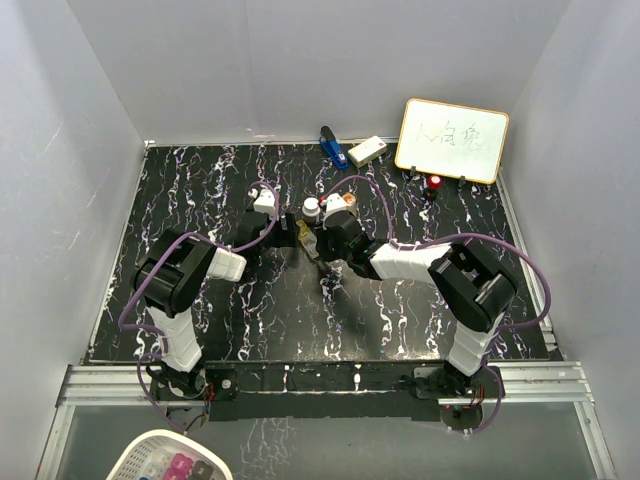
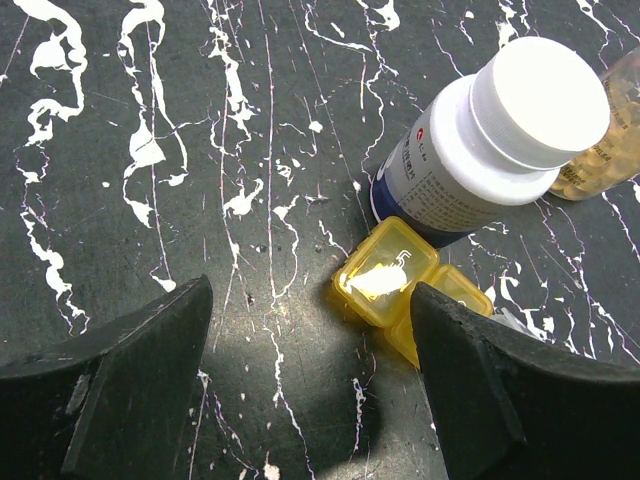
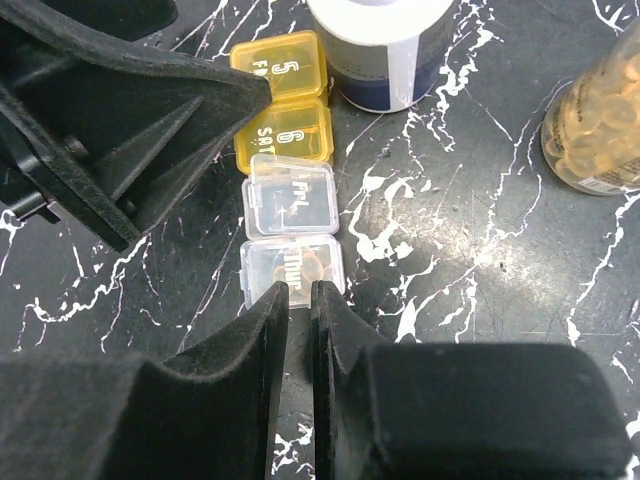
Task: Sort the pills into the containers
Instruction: Close the pill container at the center of the board.
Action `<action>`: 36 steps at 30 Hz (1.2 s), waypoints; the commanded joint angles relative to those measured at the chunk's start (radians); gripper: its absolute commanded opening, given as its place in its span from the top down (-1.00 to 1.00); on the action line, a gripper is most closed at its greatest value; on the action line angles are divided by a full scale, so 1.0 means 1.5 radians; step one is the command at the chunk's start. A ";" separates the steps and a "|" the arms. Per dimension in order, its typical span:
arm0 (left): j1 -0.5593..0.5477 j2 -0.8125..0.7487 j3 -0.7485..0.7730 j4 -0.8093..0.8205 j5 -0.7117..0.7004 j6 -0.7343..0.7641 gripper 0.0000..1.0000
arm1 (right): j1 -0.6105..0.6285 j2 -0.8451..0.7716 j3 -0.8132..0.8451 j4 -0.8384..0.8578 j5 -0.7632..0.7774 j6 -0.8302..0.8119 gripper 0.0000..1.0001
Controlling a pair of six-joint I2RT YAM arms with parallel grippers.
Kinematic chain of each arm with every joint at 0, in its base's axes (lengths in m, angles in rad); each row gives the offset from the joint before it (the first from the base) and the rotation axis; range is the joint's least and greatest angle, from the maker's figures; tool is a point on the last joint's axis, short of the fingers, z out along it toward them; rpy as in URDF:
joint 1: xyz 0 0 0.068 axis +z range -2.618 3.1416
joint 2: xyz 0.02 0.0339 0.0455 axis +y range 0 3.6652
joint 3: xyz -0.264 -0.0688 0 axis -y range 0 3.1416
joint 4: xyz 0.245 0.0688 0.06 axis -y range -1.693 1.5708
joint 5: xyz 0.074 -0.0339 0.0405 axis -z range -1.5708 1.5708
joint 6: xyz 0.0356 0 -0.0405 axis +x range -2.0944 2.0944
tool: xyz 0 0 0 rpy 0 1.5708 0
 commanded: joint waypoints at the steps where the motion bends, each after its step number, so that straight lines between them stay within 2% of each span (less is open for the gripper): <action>1: -0.001 0.017 0.005 -0.042 0.004 0.008 -0.55 | -0.003 -0.007 0.027 0.041 -0.018 0.005 0.73; 22: -0.001 0.021 0.005 -0.043 0.004 0.003 -0.53 | -0.002 0.069 0.031 0.026 -0.015 0.019 0.77; 36: -0.001 0.015 0.003 -0.041 0.001 0.002 -0.53 | -0.002 0.028 0.005 0.004 -0.005 0.031 0.79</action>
